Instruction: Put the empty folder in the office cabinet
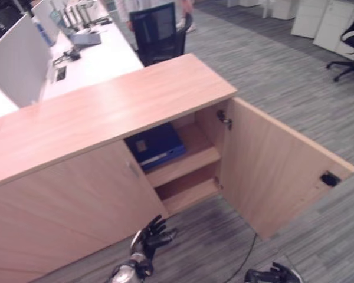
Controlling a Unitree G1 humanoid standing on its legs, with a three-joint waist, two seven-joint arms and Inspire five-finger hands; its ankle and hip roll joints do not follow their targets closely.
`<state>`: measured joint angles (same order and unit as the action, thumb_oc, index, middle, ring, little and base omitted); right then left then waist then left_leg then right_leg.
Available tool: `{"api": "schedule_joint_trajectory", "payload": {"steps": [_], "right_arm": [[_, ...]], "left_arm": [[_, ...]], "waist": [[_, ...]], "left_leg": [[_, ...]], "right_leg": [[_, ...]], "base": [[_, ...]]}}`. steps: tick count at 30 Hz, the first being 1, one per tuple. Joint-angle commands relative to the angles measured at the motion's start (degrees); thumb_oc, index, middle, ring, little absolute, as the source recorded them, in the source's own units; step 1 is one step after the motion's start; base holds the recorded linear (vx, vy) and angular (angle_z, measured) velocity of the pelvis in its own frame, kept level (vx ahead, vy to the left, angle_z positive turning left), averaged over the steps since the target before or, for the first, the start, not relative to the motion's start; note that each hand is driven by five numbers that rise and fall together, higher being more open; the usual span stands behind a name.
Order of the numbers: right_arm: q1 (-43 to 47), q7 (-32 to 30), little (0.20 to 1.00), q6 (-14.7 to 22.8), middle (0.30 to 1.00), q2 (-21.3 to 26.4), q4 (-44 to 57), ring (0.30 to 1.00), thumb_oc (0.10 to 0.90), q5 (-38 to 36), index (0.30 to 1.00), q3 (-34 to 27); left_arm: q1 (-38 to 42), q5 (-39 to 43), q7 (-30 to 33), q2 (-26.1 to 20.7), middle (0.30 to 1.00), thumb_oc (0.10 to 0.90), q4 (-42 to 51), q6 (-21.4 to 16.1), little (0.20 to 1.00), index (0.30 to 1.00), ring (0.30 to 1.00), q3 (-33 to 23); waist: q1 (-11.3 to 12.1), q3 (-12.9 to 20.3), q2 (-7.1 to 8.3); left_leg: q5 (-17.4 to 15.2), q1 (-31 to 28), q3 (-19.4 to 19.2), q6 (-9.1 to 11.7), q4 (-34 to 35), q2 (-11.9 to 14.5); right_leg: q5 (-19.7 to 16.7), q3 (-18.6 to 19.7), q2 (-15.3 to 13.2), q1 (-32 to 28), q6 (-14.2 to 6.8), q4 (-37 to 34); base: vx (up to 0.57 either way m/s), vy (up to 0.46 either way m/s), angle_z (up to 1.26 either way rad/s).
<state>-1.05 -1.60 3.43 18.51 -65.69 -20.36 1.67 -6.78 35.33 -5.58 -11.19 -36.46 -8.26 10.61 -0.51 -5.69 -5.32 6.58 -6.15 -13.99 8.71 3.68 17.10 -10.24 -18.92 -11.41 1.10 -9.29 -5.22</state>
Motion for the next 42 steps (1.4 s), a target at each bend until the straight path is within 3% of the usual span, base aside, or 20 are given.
{"api": "schedule_joint_trajectory", "payload": {"steps": [1,2,3,5,7,8,9,10,11,12,14,15,21,28,36,42], "right_arm": [[3.89,-0.12,0.9,1.23,0.9,-2.46,-0.58,0.9,0.8,-0.01,0.9,1.82],[4.61,-0.37,0.9,1.36,0.9,-1.66,-0.89,0.9,0.8,-1.02,0.9,1.38],[4.64,-0.36,0.9,1.36,0.9,-1.62,-0.91,0.9,0.8,-1.04,0.9,1.36],[3.97,-0.84,0.9,1.51,0.9,-0.73,-0.43,0.9,0.8,-2.98,0.9,0.16],[4.01,-1.4,0.9,1.5,0.9,0.29,-0.58,0.9,0.8,-3.94,0.9,-0.48],[4.29,-1.79,0.9,1.29,0.9,0.97,-0.61,0.9,0.8,-4.13,0.9,-0.35],[4.31,-1.79,0.9,1.29,0.9,0.96,-0.61,0.9,0.8,-4.12,0.9,-0.36],[4.4,-1.76,0.9,1.31,0.9,1.08,-0.77,0.9,0.8,-4.12,0.9,-0.4],[4.42,-1.75,0.9,1.31,0.9,1.07,-0.77,0.9,0.8,-4.12,0.9,-0.41],[4.72,-1.97,0.9,1.41,0.9,1.32,-1.02,0.9,0.8,-4.04,0.9,-0.36],[5.27,-2.14,0.9,1.39,0.9,1.42,-1.12,0.9,0.8,-4.22,0.9,-0.51],[5.75,-1.96,0.9,1.7,0.9,1.28,-1.18,0.9,0.8,-4.29,0.9,-0.3],[6.07,-1.64,0.9,2.56,0.9,1.78,0.01,0.9,0.8,-5.25,0.9,-1.62],[11.58,-2.72,0.9,3.25,0.9,7.82,1.67,0.9,0.8,-5.85,0.9,-3.61],[28.24,-3.75,0.9,3.98,0.9,16.62,-0.87,0.9,0.8,-7.5,0.9,-0.41],[36.53,-3.72,0.9,4.35,0.9,18.63,-1.2,0.9,0.8,-8.29,0.9,2.93]], "left_arm": [[3.85,1.39,-1.2,-4.14,0.9,0.8,5.76,-4.74,0.9,0.9,0.9,-3.77],[3.91,1.97,-1.34,-3.48,0.9,0.8,5.83,-4.24,0.9,0.9,0.9,-3.46],[3.94,1.98,-1.34,-3.45,0.9,0.8,5.83,-4.23,0.9,0.9,0.9,-3.44],[5.38,2.49,-0.95,-2.65,0.9,0.8,5.29,-3.88,0.9,0.9,0.9,-2.49],[6.29,1.96,-0.75,-2.19,0.9,0.8,4.9,-3.95,0.9,0.9,0.9,-1.19],[6.17,1.87,-0.56,-2.09,0.9,0.8,5.33,-4.01,0.9,0.9,0.9,-0.65],[6.2,1.87,-0.55,-2.1,0.9,0.8,5.33,-4.01,0.9,0.9,0.9,-0.66],[6.08,1.96,-0.55,-1.91,0.9,0.8,5.36,-4.04,0.9,0.9,0.9,-0.6],[6.1,1.96,-0.55,-1.92,0.9,0.8,5.36,-4.04,0.9,0.9,0.9,-0.6],[6.23,1.9,-0.4,-1.76,0.9,0.8,5.21,-4.2,0.9,0.9,0.9,-0.56],[6.17,1.86,-0.58,-1.88,0.9,0.8,4.98,-4.35,0.9,0.9,0.9,-0.48],[5.82,1.57,-1.06,-2.14,0.9,0.8,4.52,-4.32,0.9,0.9,0.9,-0.77],[2.83,1.12,-1.67,-3.03,0.9,0.8,3.83,-3.89,0.9,0.9,0.9,-1.45],[1.51,1.05,-1.98,-4.35,0.9,0.8,4.26,-3.92,0.9,0.9,0.9,-1.99],[1.23,0.79,-3.24,-6.09,0.9,0.8,4.65,-3.75,0.9,0.9,0.9,1.38],[0.8,0.98,-3.75,-6.9,0.9,0.8,5.07,-3.32,0.9,0.9,0.9,2.98]], "waist": [[0.04,0.78,2.79],[-0.13,0.51,1.91],[-0.17,0.52,1.77],[-0.9,-0.83,1.68],[-1.92,-2.05,2.37],[-1.36,-2.09,3.03],[-1.37,-1.92,3.13],[-0.55,-1.89,3.56],[-0.54,-1.77,3.65],[0.98,-2.06,4.29],[1.4,-2.38,4.7],[1.55,-2.55,4.37],[0.5,-0.34,3.78],[0.98,0.83,3.91],[3.11,1.85,4.56],[4.45,2.09,4.97]], "left_leg": [[-3.65,-1.31,-2.25,1.16,-4.45,-1.92],[-0.09,0.0,-2.01,1.78,-8.94,0.2],[-0.09,0.17,-1.86,1.94,-9.13,0.43],[6.59,4.24,-0.33,2.78,-16.02,3.46],[7.53,6.0,1.39,1.88,-20.88,3.46],[2.58,8.03,5.18,-0.11,-21.37,-1.83],[2.74,8.22,5.13,-0.24,-21.24,-1.99],[-1.18,9.38,7.15,-1.24,-19.97,-5.6],[-1.03,9.51,7.09,-1.35,-19.84,-5.74],[-4.62,12.16,9.61,-2.55,-15.7,-10.54],[-5.49,12.95,10.38,-2.44,-15.11,-11.53],[-5.74,11.61,12.52,-2.49,-12.26,-12.78],[-5.98,4.4,12.95,-3.52,-5.09,-13.12],[-6.14,1.48,12.16,-4.03,-2.2,-13.04],[-6.5,-0.14,12.26,-4.33,-0.44,-13.12],[-6.3,-0.12,12.86,-4.24,-0.02,-13.02]], "right_leg": [[5.55,1.17,-0.81,-1.4,-1.82,1.76],[7.69,1.99,1.57,-2.74,-0.29,1.16],[7.74,1.91,1.77,-2.71,-0.15,1.18],[9.38,2.23,2.93,-4.4,1.82,0.85],[10.28,2.93,3.12,-5.46,3.13,0.94],[11.13,5.18,3.13,-5.88,3.26,1.01],[11.0,5.18,2.97,-5.64,3.21,0.99],[11.35,6.39,3.05,-6.11,3.12,1.06],[11.24,6.41,2.9,-5.93,3.06,1.05],[11.69,8.09,3.44,-6.73,2.87,1.09],[12.01,8.77,3.3,-7.06,2.7,1.38],[12.46,9.9,4.53,-7.06,2.87,2.07],[12.19,10.84,5.41,-7.88,3.0,2.24],[12.5,10.42,5.56,-9.24,2.56,1.85],[12.72,9.31,5.51,-10.61,1.96,1.23],[12.79,8.91,5.63,-10.78,2.0,1.26]], "base": [[0.09,-0.33,-0.44],[0.07,-0.259,-0.63],[0.07,-0.246,-0.71],[0.04,-0.189,-0.34],[0.09,-0.22,-0.08],[0.11,-0.136,-0.01],[0.14,-0.107,-0.2],[0.06,-0.043,-0.61],[0.18,-0.104,-0.73],[0.15,-0.073,-0.76],[0.13,-0.061,-0.7],[0.11,-0.017,-0.91],[0.12,0.022,-0.52],[0.05,0.009,0.1],[0.04,0.005,0.05],[0.02,-0.003,0.04]]}}
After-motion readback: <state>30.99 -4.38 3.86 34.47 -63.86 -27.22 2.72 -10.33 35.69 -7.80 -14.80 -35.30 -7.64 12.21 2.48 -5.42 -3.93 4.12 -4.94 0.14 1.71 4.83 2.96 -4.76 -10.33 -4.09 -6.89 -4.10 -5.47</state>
